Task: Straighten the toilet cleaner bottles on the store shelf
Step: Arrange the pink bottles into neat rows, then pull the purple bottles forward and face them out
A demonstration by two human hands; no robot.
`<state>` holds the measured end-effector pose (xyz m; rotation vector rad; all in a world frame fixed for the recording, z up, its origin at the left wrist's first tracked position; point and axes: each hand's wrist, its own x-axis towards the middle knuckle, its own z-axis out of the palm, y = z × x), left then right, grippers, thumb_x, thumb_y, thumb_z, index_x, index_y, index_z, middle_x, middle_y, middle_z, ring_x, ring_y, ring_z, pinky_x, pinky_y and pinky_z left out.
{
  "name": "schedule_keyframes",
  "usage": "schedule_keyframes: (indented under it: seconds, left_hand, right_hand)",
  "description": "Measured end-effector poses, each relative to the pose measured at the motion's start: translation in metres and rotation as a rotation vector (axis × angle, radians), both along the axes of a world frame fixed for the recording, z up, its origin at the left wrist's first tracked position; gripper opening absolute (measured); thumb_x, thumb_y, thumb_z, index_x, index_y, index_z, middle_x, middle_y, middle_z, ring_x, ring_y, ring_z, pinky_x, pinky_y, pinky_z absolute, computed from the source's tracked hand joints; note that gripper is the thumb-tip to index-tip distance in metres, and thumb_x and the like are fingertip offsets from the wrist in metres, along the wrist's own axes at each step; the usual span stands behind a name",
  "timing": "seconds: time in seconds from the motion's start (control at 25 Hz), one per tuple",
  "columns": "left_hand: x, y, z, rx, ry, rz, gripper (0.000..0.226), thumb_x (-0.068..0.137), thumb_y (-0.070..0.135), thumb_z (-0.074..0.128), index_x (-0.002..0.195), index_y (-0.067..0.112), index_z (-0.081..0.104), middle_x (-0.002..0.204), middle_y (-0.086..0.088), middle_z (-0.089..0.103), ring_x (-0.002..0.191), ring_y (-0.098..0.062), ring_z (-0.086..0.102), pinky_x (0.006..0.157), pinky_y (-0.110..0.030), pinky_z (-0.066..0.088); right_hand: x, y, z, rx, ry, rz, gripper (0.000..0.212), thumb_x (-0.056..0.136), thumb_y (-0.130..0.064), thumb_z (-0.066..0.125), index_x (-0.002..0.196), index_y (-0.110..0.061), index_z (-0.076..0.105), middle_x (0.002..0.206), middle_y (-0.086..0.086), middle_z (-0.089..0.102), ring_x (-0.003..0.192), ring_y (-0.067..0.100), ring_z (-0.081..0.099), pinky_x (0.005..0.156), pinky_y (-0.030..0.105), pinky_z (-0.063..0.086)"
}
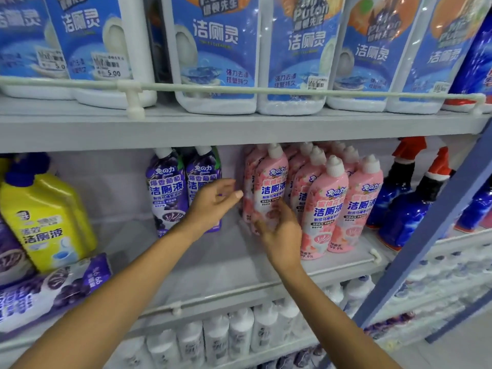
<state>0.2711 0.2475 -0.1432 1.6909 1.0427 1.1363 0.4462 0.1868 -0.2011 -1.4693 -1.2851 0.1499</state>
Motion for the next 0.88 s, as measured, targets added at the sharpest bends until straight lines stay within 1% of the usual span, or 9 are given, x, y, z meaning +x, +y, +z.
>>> schedule_keyframes:
  seconds: [0.08, 0.2, 0.36, 0.44, 0.52, 0.6, 0.76, 0.8, 0.88]
  left_hand:
    - [-0.034, -0.029, 0.006, -0.04, -0.021, 0.015, 0.043, 0.093, 0.02, 0.071, 0.133, 0.008, 0.061, 0.123, -0.005, 0.069, 0.112, -0.011, 0.068, 0.097, -0.03, 0.055]
    - [-0.092, -0.065, 0.006, -0.055, -0.071, 0.166, 0.032, 0.092, 0.007, 0.068, 0.124, 0.001, 0.065, 0.112, -0.009, 0.072, 0.093, 0.001, 0.071, 0.081, -0.016, 0.056]
    - [-0.176, -0.114, 0.009, -0.042, 0.007, 0.441, 0.026, 0.09, 0.01, 0.07, 0.115, 0.004, 0.069, 0.103, -0.006, 0.075, 0.084, 0.001, 0.068, 0.072, -0.009, 0.051]
    - [-0.217, -0.145, 0.011, -0.044, 0.046, 0.541, 0.027, 0.09, 0.015, 0.071, 0.116, 0.007, 0.07, 0.102, -0.001, 0.076, 0.084, 0.003, 0.07, 0.07, -0.01, 0.052]
    - [-0.254, -0.174, 0.01, -0.062, 0.084, 0.629, 0.03, 0.088, 0.022, 0.074, 0.116, 0.012, 0.071, 0.105, 0.001, 0.078, 0.096, -0.004, 0.072, 0.081, -0.017, 0.056]
    - [-0.287, -0.19, 0.003, -0.12, 0.213, 0.695, 0.039, 0.082, 0.033, 0.079, 0.115, 0.015, 0.071, 0.109, 0.004, 0.075, 0.102, -0.007, 0.07, 0.087, -0.022, 0.055]
    - [-0.329, -0.193, -0.02, -0.229, 0.577, 0.735, 0.084, 0.059, 0.082, 0.072, 0.112, 0.017, 0.07, 0.11, -0.001, 0.072, 0.102, -0.01, 0.065, 0.087, -0.036, 0.055]
    - [-0.333, -0.189, -0.025, -0.235, 0.675, 0.713, 0.091, 0.054, 0.089, 0.068, 0.113, 0.019, 0.07, 0.11, 0.0, 0.072, 0.1, -0.012, 0.065, 0.084, -0.036, 0.054]
    - [-0.336, -0.182, -0.027, -0.253, 0.82, 0.659, 0.092, 0.056, 0.082, 0.074, 0.123, 0.02, 0.066, 0.117, 0.005, 0.068, 0.102, -0.011, 0.062, 0.077, -0.025, 0.047]
  right_hand:
    - [-0.006, -0.011, 0.01, -0.097, 0.053, 0.165, 0.07, 0.081, -0.048, 0.08, 0.137, -0.013, 0.057, 0.127, -0.001, 0.067, 0.113, 0.015, 0.064, 0.095, 0.031, 0.053]
    - [-0.036, -0.008, 0.022, -0.235, 0.162, 0.576, 0.075, 0.075, -0.05, 0.08, 0.139, -0.018, 0.057, 0.133, -0.009, 0.065, 0.118, 0.005, 0.063, 0.096, 0.025, 0.053]
    - [-0.115, 0.014, 0.028, -0.336, 0.15, 0.901, 0.057, 0.081, -0.025, 0.084, 0.132, -0.016, 0.061, 0.127, -0.006, 0.067, 0.115, 0.009, 0.063, 0.089, 0.012, 0.05]
    - [-0.159, 0.02, 0.025, -0.399, 0.066, 1.043, 0.06, 0.08, -0.03, 0.085, 0.134, -0.018, 0.06, 0.13, -0.008, 0.064, 0.118, 0.008, 0.061, 0.091, 0.011, 0.05]
    - [-0.203, 0.021, 0.022, -0.462, -0.035, 1.165, 0.075, 0.072, -0.05, 0.086, 0.136, -0.023, 0.058, 0.133, -0.011, 0.062, 0.121, 0.007, 0.061, 0.1, 0.024, 0.053]
    - [-0.238, 0.02, 0.019, -0.48, -0.134, 1.221, 0.083, 0.067, -0.057, 0.086, 0.139, -0.028, 0.056, 0.138, -0.01, 0.061, 0.124, 0.007, 0.06, 0.106, 0.036, 0.051]
    - [-0.278, 0.02, 0.021, -0.397, -0.533, 1.175, 0.082, 0.074, -0.052, 0.085, 0.144, -0.023, 0.054, 0.148, -0.003, 0.054, 0.131, 0.015, 0.054, 0.109, 0.032, 0.044]
    - [-0.28, 0.022, 0.021, -0.384, -0.631, 1.159, 0.083, 0.073, -0.054, 0.085, 0.144, -0.023, 0.054, 0.149, -0.004, 0.053, 0.133, 0.017, 0.053, 0.109, 0.031, 0.043]
    - [-0.282, 0.026, 0.017, -0.358, -0.754, 1.148, 0.08, 0.073, -0.053, 0.085, 0.142, -0.025, 0.056, 0.149, -0.004, 0.053, 0.132, 0.019, 0.053, 0.105, 0.028, 0.042]
